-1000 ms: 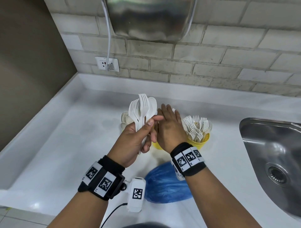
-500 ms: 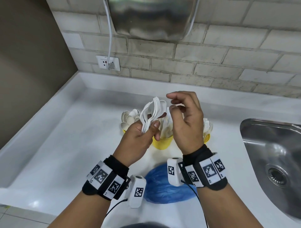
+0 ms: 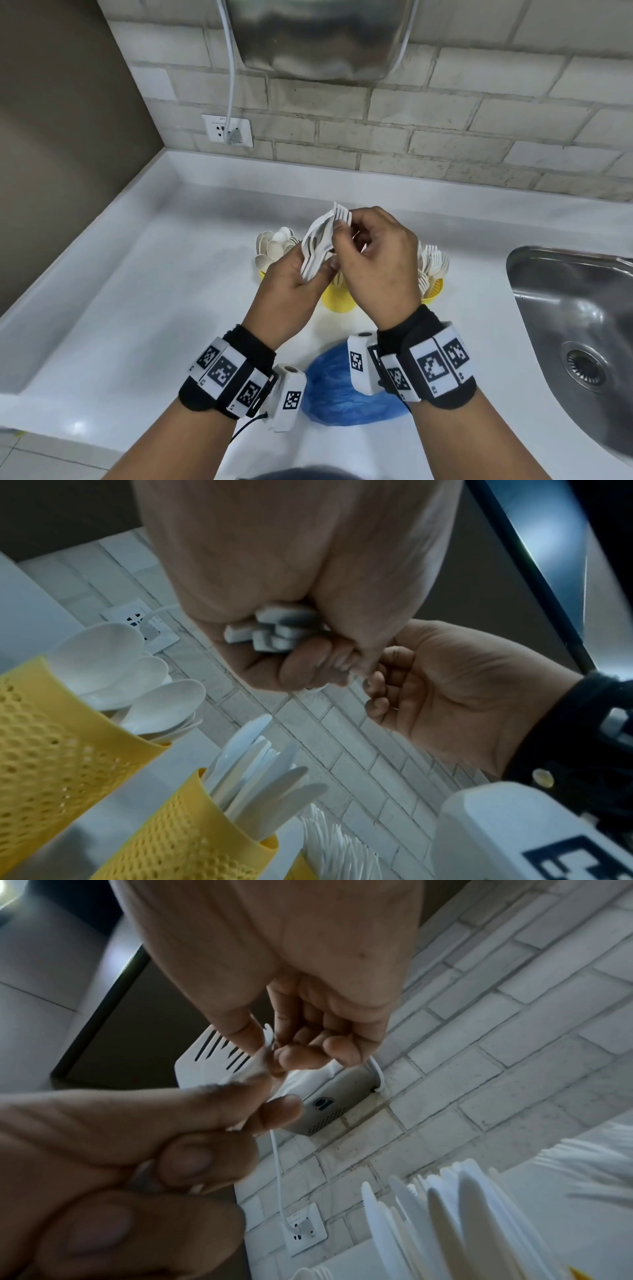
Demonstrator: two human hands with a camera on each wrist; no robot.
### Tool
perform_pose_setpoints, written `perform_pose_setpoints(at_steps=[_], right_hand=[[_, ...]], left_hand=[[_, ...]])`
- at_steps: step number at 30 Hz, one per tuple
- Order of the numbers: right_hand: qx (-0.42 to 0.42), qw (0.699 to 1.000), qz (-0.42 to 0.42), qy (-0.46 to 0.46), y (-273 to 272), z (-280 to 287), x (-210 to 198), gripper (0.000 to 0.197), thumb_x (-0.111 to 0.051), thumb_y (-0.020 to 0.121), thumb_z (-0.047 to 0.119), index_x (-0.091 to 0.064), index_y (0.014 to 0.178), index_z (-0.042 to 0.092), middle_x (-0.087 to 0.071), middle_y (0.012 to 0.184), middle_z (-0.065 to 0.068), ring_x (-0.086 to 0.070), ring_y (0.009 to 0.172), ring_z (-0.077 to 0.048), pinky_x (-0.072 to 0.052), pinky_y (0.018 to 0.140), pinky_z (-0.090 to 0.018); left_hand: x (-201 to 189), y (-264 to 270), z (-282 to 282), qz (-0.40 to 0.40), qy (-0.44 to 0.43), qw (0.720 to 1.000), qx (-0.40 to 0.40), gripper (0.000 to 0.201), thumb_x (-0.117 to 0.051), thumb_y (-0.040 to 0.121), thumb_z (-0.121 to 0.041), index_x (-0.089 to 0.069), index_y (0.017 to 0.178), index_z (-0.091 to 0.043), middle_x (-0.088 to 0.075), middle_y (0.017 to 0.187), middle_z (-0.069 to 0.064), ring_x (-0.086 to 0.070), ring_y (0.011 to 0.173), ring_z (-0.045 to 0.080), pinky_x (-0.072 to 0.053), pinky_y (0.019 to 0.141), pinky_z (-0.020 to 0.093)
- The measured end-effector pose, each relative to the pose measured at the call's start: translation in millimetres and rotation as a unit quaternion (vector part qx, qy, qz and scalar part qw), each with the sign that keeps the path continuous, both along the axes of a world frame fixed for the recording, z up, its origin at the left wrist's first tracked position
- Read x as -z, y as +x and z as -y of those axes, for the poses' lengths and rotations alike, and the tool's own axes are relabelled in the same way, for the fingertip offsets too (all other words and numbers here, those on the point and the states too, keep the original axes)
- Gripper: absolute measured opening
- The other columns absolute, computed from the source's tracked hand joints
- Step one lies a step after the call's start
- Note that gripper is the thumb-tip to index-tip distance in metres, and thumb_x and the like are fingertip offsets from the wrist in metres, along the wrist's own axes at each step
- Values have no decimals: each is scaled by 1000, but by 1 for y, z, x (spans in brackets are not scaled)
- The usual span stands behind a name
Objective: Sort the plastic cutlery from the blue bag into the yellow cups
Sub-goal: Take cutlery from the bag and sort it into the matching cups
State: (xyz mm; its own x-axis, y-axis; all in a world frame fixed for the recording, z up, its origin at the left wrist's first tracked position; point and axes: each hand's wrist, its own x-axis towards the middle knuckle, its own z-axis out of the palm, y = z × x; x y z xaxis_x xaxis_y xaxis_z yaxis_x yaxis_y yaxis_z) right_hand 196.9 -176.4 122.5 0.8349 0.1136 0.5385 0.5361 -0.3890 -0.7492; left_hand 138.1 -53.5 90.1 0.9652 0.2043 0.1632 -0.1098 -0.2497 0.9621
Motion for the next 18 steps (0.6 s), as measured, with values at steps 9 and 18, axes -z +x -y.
perform_pose_setpoints(at_steps=[9, 18], right_hand=[[-102, 975, -177, 92, 4, 1, -4, 7, -70, 94, 14, -74, 89, 12, -71, 71, 7, -65, 59, -9, -57, 66, -35], [-86, 892, -263, 356, 10, 9, -12, 14, -60, 99, 8, -71, 91, 4, -51, 63, -5, -45, 58, -17, -41, 60, -31]], left_hand=[[-7, -5, 3, -22, -108, 993, 40, 12, -52, 105, -41, -62, 98, -41, -42, 63, -4, -33, 48, 11, -26, 43, 22], [-15, -9, -1, -67, -153, 985, 41, 40, -38, 108, -46, -48, 92, -11, -46, 72, 9, -29, 45, 16, -23, 43, 24]])
